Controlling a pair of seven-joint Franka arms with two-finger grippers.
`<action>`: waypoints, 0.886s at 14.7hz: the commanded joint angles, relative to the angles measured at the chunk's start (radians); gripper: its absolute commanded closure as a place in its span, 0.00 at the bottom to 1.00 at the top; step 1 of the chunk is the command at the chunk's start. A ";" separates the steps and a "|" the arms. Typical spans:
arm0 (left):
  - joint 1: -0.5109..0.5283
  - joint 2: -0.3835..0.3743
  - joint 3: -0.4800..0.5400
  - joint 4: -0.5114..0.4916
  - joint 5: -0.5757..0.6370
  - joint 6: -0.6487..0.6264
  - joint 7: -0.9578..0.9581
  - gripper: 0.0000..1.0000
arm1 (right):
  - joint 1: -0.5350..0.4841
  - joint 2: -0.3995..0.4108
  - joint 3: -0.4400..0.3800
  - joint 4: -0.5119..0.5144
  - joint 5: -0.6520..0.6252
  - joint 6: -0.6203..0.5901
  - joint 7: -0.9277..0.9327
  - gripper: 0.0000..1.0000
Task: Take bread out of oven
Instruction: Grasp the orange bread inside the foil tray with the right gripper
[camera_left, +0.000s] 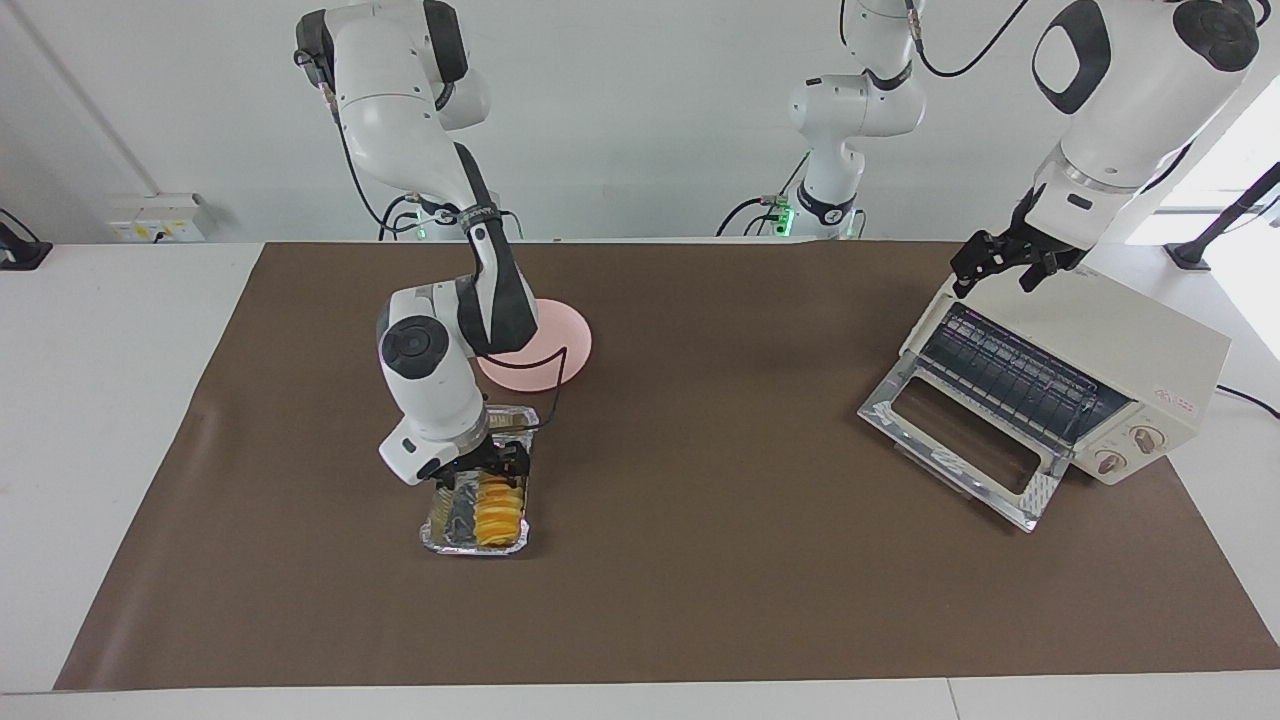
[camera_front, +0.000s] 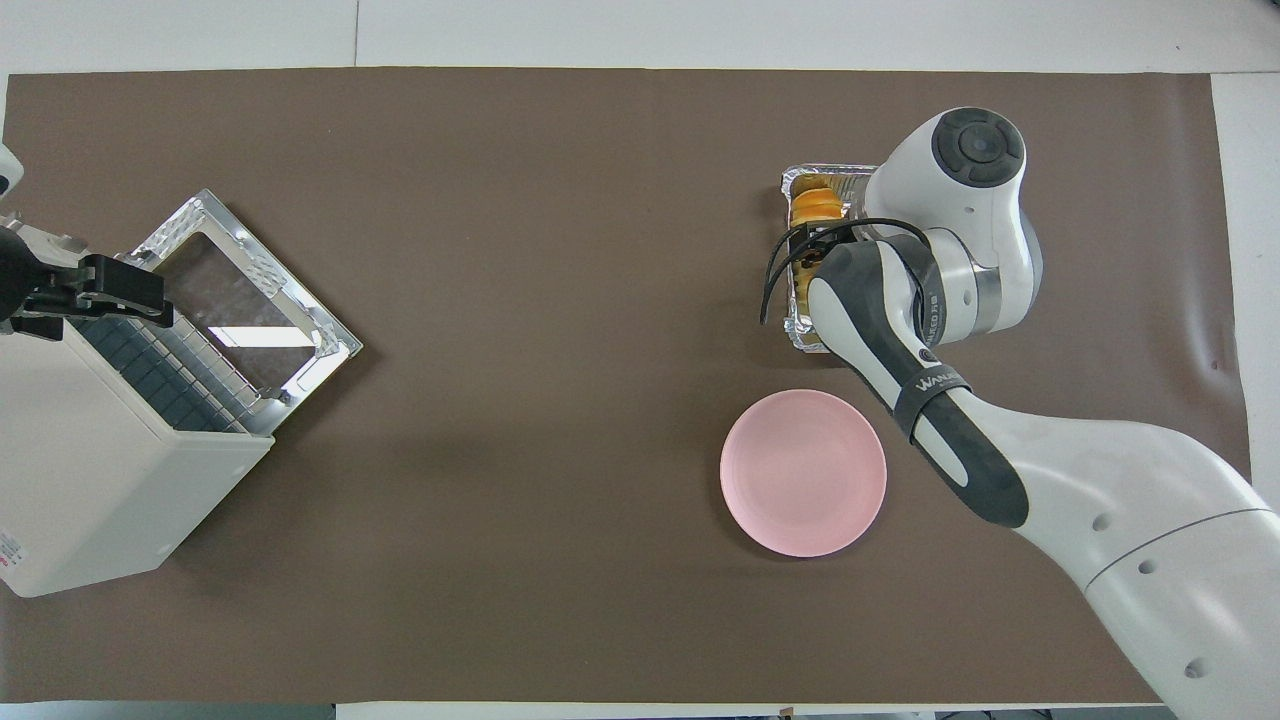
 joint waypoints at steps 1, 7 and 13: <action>0.000 -0.013 0.005 -0.014 -0.009 0.020 0.009 0.00 | -0.007 -0.018 0.007 -0.029 -0.015 0.016 0.021 0.86; 0.000 -0.013 0.005 -0.014 -0.009 0.020 0.009 0.00 | -0.008 -0.016 0.007 -0.012 -0.015 0.013 0.018 1.00; 0.000 -0.013 0.005 -0.014 -0.009 0.023 0.009 0.00 | -0.013 -0.010 0.009 0.110 -0.012 -0.140 0.017 1.00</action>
